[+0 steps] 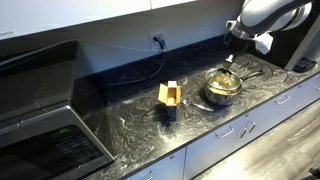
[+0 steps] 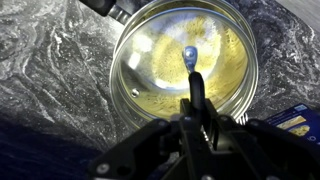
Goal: Move the pot closer to the fork then remove the lid from the pot
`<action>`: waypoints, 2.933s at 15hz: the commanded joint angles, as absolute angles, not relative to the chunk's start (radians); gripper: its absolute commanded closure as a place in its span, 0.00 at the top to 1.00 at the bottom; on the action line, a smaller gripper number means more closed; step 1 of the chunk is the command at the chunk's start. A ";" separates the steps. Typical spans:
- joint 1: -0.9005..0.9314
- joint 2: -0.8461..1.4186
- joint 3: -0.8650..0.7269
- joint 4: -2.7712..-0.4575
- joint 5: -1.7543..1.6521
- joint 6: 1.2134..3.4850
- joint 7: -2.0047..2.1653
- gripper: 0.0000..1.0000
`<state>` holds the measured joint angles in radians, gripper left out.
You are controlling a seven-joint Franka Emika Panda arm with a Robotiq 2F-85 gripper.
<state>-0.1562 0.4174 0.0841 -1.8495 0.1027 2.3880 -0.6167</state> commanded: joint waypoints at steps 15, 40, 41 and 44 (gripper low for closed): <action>-0.234 0.375 -0.023 -1.742 0.196 2.381 -0.370 0.04; -0.353 0.911 -0.079 -1.197 0.228 2.267 -0.024 0.04; -0.350 0.927 -0.079 -1.179 0.225 2.247 -0.021 0.04; -0.342 0.972 -0.079 -1.129 0.218 2.200 -0.008 0.04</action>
<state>-0.3512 0.9265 -0.0747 -1.2192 0.2396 2.2712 -0.0494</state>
